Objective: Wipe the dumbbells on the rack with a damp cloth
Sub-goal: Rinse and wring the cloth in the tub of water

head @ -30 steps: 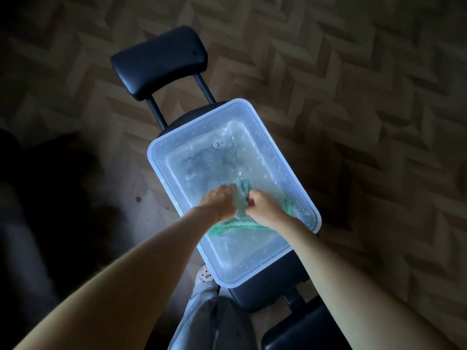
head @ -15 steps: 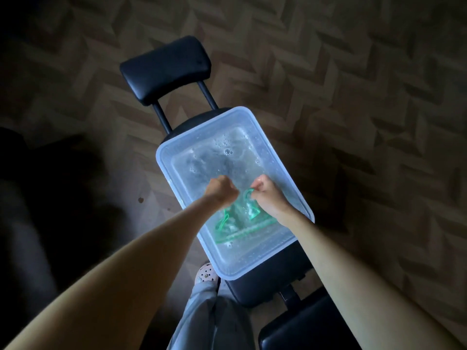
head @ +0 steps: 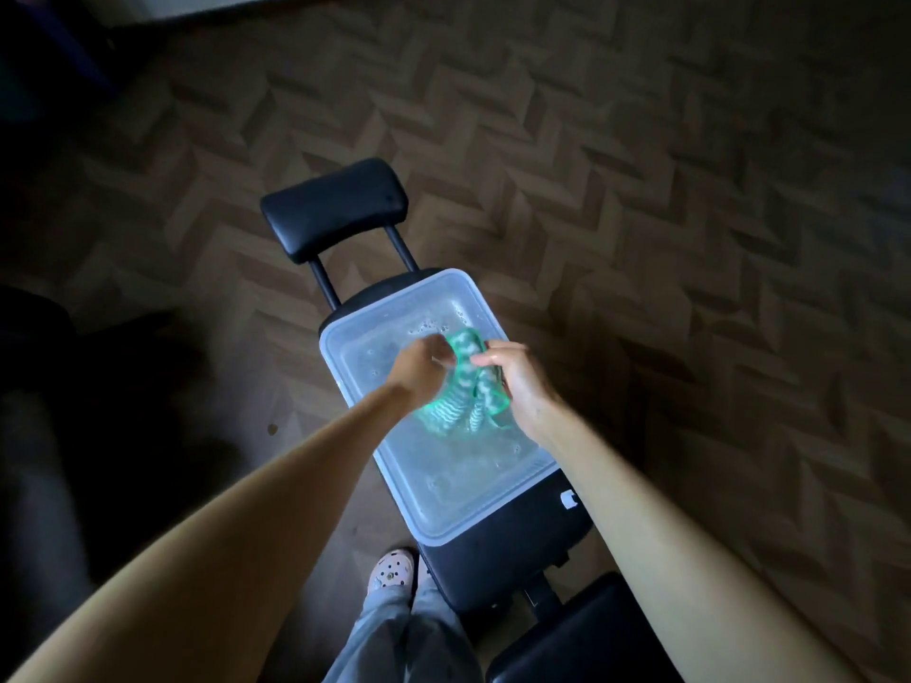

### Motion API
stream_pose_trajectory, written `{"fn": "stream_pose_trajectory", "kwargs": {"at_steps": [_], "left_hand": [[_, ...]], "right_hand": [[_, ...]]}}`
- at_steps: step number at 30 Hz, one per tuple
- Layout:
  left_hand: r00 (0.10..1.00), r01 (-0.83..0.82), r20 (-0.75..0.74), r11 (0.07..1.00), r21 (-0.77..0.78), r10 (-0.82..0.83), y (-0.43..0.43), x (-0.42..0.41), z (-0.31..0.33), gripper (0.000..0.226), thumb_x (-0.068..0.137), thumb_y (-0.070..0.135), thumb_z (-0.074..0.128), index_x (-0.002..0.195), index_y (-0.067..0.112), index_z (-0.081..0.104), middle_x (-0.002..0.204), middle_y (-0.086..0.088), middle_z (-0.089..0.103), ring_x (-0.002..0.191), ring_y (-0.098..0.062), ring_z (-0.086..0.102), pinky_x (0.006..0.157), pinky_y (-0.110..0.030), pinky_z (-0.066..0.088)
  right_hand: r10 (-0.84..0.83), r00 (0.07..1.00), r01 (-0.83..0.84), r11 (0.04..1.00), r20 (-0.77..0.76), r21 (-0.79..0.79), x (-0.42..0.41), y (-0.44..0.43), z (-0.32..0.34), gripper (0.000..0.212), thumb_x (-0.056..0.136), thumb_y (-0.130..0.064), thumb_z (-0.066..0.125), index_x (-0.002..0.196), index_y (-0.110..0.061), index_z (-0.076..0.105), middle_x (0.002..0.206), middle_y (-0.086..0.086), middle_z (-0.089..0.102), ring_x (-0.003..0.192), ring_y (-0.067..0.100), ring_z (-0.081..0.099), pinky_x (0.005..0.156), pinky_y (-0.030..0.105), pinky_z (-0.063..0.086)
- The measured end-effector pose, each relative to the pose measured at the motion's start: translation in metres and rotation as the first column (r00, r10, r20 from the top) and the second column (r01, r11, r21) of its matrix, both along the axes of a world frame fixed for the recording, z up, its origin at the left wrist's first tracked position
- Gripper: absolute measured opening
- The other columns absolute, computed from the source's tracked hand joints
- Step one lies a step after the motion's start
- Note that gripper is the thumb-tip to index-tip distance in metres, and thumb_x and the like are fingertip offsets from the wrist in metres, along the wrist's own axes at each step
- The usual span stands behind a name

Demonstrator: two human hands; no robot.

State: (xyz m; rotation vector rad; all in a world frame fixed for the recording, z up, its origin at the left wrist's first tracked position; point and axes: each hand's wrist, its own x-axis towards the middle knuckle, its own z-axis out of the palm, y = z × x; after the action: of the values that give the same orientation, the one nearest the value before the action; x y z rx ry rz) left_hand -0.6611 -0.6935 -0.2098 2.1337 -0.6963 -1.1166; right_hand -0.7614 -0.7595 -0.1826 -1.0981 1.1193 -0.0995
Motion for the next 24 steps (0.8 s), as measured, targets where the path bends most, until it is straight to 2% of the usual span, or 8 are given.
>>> {"fn": "stream_pose_trajectory", "kwargs": {"at_steps": [4,7,10,12,14,18,22,24], "left_hand": [[0.962,0.261,-0.117,0.956,0.135,-0.247,0.015,-0.007,-0.003,0.033,0.082,-0.008,0.057,0.113,-0.001,0.061,0.099,-0.014,0.062,0.094,-0.023,0.058,0.070,-0.024,0.044],[0.971,0.131,-0.212,0.987,0.095,-0.108,0.016,-0.007,-0.006,0.032,0.077,0.004,0.072,0.108,0.005,0.064,0.095,-0.006,0.063,0.088,-0.017,0.056,0.075,-0.024,0.046],[0.994,-0.024,-0.103,0.998,0.065,0.030,0.017,-0.002,-0.013,0.016,0.085,0.010,0.063,0.101,0.009,0.064,0.089,-0.007,0.062,0.084,-0.020,0.055,0.073,-0.027,0.042],[0.977,-0.148,-0.152,0.989,0.028,0.151,0.019,0.002,-0.017,0.007,0.086,0.005,0.060,0.090,0.011,0.059,0.089,-0.012,0.060,0.082,-0.024,0.056,0.074,-0.033,0.048],[0.902,-0.320,-0.307,0.947,-0.001,0.304,0.020,0.005,-0.015,0.018,0.085,-0.004,0.054,0.082,0.014,0.053,0.089,-0.012,0.059,0.076,-0.023,0.058,0.069,-0.034,0.053],[0.726,-0.489,-0.581,0.870,-0.062,0.367,0.020,0.002,-0.005,0.041,0.082,-0.018,0.034,0.083,0.019,0.050,0.084,-0.007,0.056,0.075,-0.019,0.056,0.056,-0.026,0.052],[0.631,-0.480,-0.709,0.877,-0.036,0.316,0.016,0.000,-0.004,0.043,0.077,-0.015,0.024,0.085,0.012,0.057,0.091,-0.012,0.058,0.086,-0.026,0.057,0.065,-0.029,0.052],[0.530,-0.546,-0.754,0.837,0.046,0.387,0.012,-0.003,-0.003,0.033,0.079,-0.007,0.026,0.082,0.007,0.056,0.087,-0.012,0.058,0.081,-0.026,0.057,0.068,-0.030,0.048]], "right_hand": [[-0.174,0.974,0.133,0.958,0.148,0.254,0.005,-0.001,0.016,0.018,0.086,0.001,0.040,0.074,-0.008,0.050,0.053,0.003,0.056,0.047,0.013,0.057,0.046,0.017,0.044],[-0.275,0.938,0.203,0.930,0.213,0.306,0.004,-0.002,0.020,0.021,0.090,-0.002,0.035,0.079,-0.008,0.052,0.070,0.008,0.056,0.066,0.019,0.057,0.065,0.027,0.047],[-0.460,0.860,0.360,0.853,0.221,0.377,-0.003,-0.004,0.012,0.024,0.092,-0.018,0.034,0.079,-0.009,0.052,0.079,0.011,0.052,0.077,0.022,0.054,0.075,0.031,0.043],[-0.513,0.848,0.428,0.810,0.134,0.400,-0.010,-0.006,-0.001,0.033,0.094,-0.036,0.036,0.095,-0.010,0.057,0.092,0.012,0.058,0.091,0.025,0.058,0.082,0.034,0.043],[-0.470,0.882,0.431,0.820,0.014,0.376,-0.014,-0.003,-0.017,0.039,0.096,-0.044,0.037,0.104,-0.012,0.057,0.103,0.012,0.062,0.101,0.026,0.060,0.086,0.036,0.046],[-0.349,0.923,0.385,0.859,-0.163,0.337,-0.014,0.011,-0.040,0.026,0.096,-0.021,0.039,0.075,-0.012,0.052,0.067,0.007,0.062,0.058,0.015,0.060,0.062,0.030,0.046],[-0.335,0.929,0.370,0.871,-0.159,0.323,0.001,0.017,-0.049,0.025,0.089,-0.028,0.044,0.094,-0.011,0.061,0.095,0.012,0.066,0.078,0.024,0.060,0.067,0.031,0.046],[-0.362,0.921,0.388,0.879,-0.141,0.279,0.010,0.019,-0.048,0.035,0.090,-0.040,0.039,0.095,-0.013,0.060,0.093,0.011,0.066,0.082,0.024,0.059,0.076,0.033,0.044]]}}
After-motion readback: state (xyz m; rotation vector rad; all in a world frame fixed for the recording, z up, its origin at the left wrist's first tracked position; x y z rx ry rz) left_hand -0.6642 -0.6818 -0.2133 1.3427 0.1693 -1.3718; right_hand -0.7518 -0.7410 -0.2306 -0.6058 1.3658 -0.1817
